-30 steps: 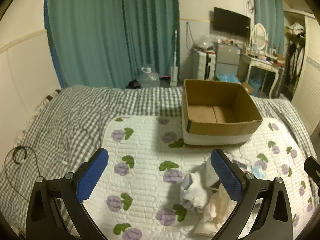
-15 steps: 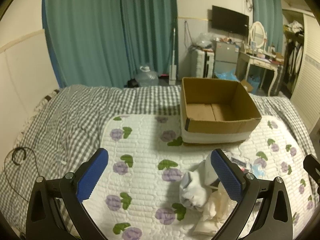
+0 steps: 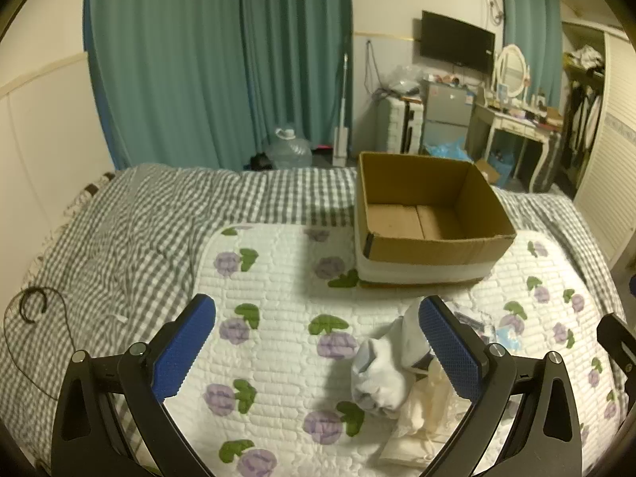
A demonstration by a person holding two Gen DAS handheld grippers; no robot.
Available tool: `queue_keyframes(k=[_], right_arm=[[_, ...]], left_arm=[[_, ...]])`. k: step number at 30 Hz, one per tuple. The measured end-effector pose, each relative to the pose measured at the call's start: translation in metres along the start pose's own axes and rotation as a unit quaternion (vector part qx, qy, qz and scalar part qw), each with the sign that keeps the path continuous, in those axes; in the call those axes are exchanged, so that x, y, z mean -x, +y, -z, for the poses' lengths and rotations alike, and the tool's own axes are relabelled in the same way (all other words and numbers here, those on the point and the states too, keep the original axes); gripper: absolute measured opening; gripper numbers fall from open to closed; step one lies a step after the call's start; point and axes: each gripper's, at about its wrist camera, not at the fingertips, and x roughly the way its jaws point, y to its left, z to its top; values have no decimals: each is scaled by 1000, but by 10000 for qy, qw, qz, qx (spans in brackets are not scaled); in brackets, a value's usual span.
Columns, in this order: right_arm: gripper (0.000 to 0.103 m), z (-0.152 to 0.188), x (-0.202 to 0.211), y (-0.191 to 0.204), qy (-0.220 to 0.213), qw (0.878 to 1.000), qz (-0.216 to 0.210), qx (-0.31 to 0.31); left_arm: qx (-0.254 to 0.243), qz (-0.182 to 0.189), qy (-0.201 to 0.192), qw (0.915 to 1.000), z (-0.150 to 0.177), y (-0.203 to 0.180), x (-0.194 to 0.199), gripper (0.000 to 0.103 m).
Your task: Organize soft objects
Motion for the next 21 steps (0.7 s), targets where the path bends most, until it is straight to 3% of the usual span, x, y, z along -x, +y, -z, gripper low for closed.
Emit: queue_keyframes(k=[16, 21], right_arm=[[103, 6, -6, 0, 154, 9998, -75, 143], [103, 11, -20, -5, 253, 9995, -80, 194]], left_arm=[[-80, 108, 104, 9999, 10, 2, -10, 103], [-272, 200, 352, 9988, 20, -6, -26, 103]])
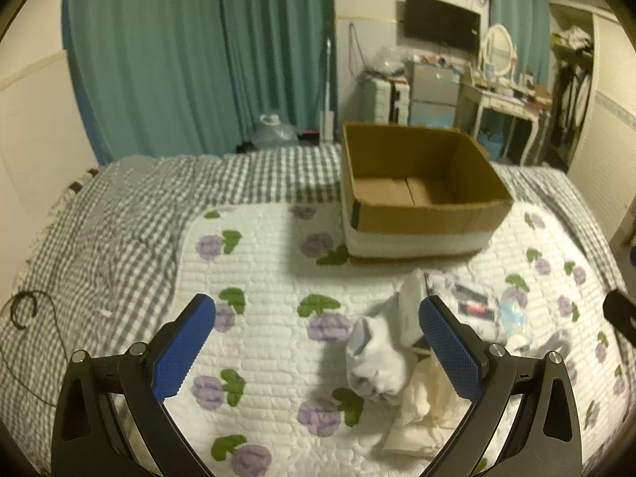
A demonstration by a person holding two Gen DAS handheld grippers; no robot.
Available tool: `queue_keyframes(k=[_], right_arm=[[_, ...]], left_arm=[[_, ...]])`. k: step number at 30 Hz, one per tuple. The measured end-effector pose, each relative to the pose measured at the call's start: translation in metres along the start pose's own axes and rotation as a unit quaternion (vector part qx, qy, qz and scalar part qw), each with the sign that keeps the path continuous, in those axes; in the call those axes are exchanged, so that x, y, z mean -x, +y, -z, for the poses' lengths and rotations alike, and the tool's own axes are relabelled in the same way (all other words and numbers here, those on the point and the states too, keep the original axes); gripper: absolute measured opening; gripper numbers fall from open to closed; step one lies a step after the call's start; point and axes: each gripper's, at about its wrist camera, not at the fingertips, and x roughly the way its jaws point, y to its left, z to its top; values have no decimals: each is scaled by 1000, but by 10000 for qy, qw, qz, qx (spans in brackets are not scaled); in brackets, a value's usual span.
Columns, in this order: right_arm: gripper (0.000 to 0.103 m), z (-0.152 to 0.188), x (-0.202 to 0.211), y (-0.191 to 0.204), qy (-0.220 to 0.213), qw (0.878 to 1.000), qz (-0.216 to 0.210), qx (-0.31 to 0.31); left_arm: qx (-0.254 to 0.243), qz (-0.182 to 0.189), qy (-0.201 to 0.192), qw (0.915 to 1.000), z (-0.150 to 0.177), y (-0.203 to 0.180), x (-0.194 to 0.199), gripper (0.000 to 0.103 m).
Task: Organize soft objects
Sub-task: 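Grasp the white sock with the left tool while the right tool grasps the cream lace cloth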
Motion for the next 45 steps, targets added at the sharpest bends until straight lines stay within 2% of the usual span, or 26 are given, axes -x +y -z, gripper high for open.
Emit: queue_keyframes(k=[8, 11, 17, 21, 23, 24, 25, 26, 27, 32, 37, 43, 45], right_arm=[[103, 13, -33, 14, 320, 9978, -521, 251], [103, 23, -50, 25, 517, 9948, -784, 388], [103, 46, -85, 45, 1084, 9833, -1342, 574], [91, 53, -104, 57, 1303, 9777, -1516, 649], [78, 58, -114, 62, 1450, 9743, -1582, 692], [58, 60, -118, 64, 1508, 9729, -1593, 727], [27, 62, -121, 67, 1583, 9713, -1589, 791], [15, 66, -123, 70, 1661, 9701, -1539, 875], [9, 69, -122, 71, 1681, 9704, -1450, 951], [8, 61, -109, 64, 1418, 9790, -1030, 1043], [8, 51, -95, 51, 1149, 9860, -702, 980], [8, 49, -91, 41, 1131, 9876, -643, 876], [8, 49, -92, 40, 1130, 9877, -657, 857]], left_arm=[[-2, -219, 777, 9967, 21, 2, -55, 103], [-17, -172, 1154, 9932, 30, 1, -76, 103], [-158, 32, 1166, 9930, 33, -3, -90, 103], [-146, 71, 1197, 9927, 31, 0, -97, 103], [-119, 87, 1228, 9923, 30, 4, -99, 103], [-106, 87, 1251, 9921, 31, 6, -100, 103], [-84, 97, 1278, 9917, 31, 7, -101, 103], [-53, 123, 1318, 9912, 32, 10, -102, 103], [-15, 168, 1377, 9903, 33, 11, -103, 103], [-36, 371, 1430, 9890, 35, 3, -100, 103], [-306, 658, 1371, 9879, 37, -17, -89, 103], [-459, 911, 1660, 9808, 44, -38, -98, 103], [-615, 748, 1770, 9794, 48, -44, -108, 103]])
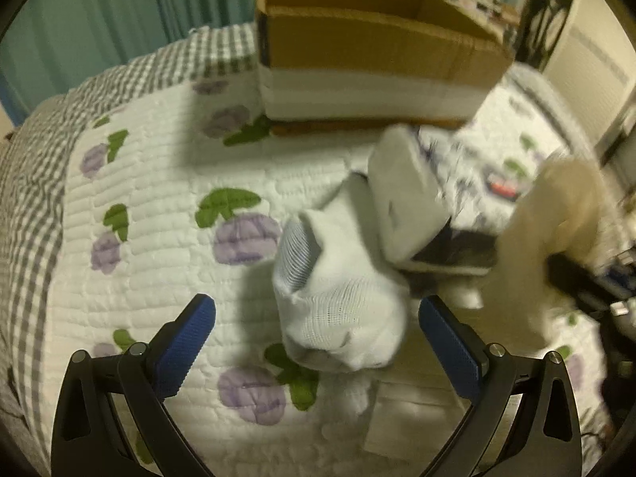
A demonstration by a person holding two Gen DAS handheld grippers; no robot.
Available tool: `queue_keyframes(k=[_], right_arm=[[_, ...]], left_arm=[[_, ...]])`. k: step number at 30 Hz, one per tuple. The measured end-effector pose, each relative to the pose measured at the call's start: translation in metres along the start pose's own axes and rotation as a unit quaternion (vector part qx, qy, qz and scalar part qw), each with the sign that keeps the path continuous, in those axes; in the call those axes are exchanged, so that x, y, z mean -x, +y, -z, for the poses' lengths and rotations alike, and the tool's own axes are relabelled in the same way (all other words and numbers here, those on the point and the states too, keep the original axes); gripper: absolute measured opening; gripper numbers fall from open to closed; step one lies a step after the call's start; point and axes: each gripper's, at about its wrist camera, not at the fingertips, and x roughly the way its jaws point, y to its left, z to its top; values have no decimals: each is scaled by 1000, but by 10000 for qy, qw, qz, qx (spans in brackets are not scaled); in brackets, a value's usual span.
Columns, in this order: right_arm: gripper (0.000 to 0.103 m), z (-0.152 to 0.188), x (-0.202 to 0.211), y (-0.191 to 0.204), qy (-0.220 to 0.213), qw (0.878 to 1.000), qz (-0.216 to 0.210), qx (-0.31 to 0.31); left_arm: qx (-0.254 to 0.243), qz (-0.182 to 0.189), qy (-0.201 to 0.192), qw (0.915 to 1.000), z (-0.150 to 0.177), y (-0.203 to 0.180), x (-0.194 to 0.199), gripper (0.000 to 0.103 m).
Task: Organize soft objects
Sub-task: 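Grasp the white sock with the left tool while the right tool grasps the cream lace cloth, then carry the sock and lace cloth with both tools over the cardboard box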
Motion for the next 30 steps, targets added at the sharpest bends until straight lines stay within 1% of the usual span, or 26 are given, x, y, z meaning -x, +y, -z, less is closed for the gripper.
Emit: queue_keyframes(k=[1, 2, 3, 4, 5, 6, 7, 8, 10, 14, 18, 22, 25, 30], right_arm=[[8, 0, -1, -1, 6, 10000, -13, -13], [8, 0, -1, -2, 5, 10000, -30, -26], [8, 0, -2, -2, 0, 10000, -53, -33], [8, 1, -3, -2, 0, 10000, -73, -31], [8, 1, -3, -2, 2, 9999, -102, -32], [8, 2, -4, -2, 4, 9999, -132, -41], [8, 2, -4, -2, 15, 9998, -167, -55], [8, 2, -5, -2, 16, 9998, -180, -69], [8, 2, -4, -2, 1, 9998, -198, -91], [8, 1, -1, -1, -18, 9996, -242, -124], [8, -1, 7, 3, -93, 9996, -243, -125], [8, -3, 19, 11, -220, 9995, -230, -67], [8, -3, 30, 17, -312, 9994, -166, -9], [8, -5, 51, 28, -497, 9987, -101, 58]], left_arm=[[15, -68, 107, 9999, 1, 0, -6, 102], [109, -26, 199, 9997, 2, 2, -13, 97], [252, 132, 248, 9993, 4, 6, -17, 80], [313, 317, 302, 9986, 5, 8, -20, 66], [239, 383, 344, 9984, 5, 6, -22, 61], [-29, 355, 359, 9987, 5, -1, -21, 54], [-150, 315, 328, 9989, 5, -5, -20, 49], [-210, 300, 275, 9990, 5, -8, -17, 48], [-172, 368, 256, 9988, 3, -6, -15, 44], [-72, 412, 243, 9988, 2, 5, -5, 41], [38, 270, 99, 9996, 5, 21, 11, 41], [90, 147, -33, 9998, 12, 26, 22, 41], [-17, -99, -246, 9996, 16, 33, 40, 41], [-48, -215, -668, 9975, 20, 41, 78, 41]])
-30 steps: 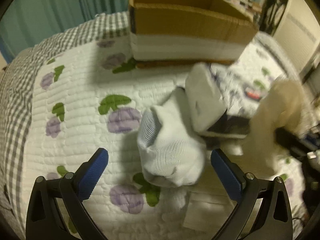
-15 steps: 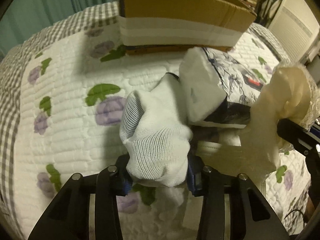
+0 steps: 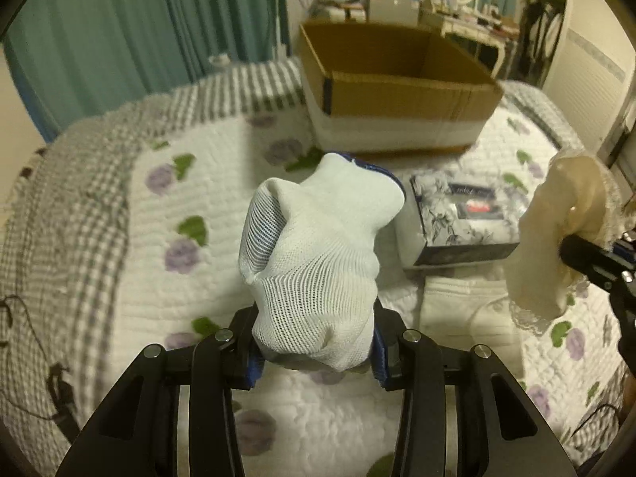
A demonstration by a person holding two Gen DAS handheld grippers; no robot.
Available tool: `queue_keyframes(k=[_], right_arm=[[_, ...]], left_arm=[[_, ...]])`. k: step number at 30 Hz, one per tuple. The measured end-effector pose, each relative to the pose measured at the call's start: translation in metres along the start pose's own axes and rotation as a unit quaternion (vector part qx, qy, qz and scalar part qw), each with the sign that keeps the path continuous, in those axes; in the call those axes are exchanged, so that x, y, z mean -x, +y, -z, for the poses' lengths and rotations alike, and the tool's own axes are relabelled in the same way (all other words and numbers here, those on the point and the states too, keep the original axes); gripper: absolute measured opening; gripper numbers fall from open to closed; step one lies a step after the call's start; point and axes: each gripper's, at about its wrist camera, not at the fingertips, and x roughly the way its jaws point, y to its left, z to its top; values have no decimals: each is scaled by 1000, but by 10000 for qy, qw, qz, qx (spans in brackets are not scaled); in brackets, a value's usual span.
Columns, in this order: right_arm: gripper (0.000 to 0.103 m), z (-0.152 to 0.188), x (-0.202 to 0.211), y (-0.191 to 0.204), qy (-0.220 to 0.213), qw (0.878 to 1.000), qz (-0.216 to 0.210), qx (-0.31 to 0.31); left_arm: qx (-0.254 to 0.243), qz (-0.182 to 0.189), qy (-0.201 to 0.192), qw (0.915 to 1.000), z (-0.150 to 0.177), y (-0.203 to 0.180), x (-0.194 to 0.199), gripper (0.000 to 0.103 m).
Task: Organize soft objects
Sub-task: 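Carry the sock and lace cloth with both tools over the cardboard box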
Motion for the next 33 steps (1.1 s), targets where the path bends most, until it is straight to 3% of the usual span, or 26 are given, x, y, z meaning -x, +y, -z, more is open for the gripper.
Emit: queue_keyframes(k=[9, 15, 20, 26, 33], right_arm=[[8, -12, 43, 3, -573, 9980, 248, 6], [8, -27, 53, -17, -883, 9951, 390, -193], [8, -44, 41, -36, -894, 9954, 225, -264], [8, -74, 31, -55, -1376, 9892, 474, 159], [8, -100, 5, -75, -1474, 9874, 506, 263]], left_arm=[[114, 34, -885, 9960, -13, 8, 60, 41], [123, -42, -1379, 9904, -27, 16, 76, 41], [196, -18, -1546, 9878, -41, 19, 73, 41], [371, 7, -1636, 9858, -65, 27, 58, 41], [415, 163, -1742, 9837, -101, 27, 38, 41]])
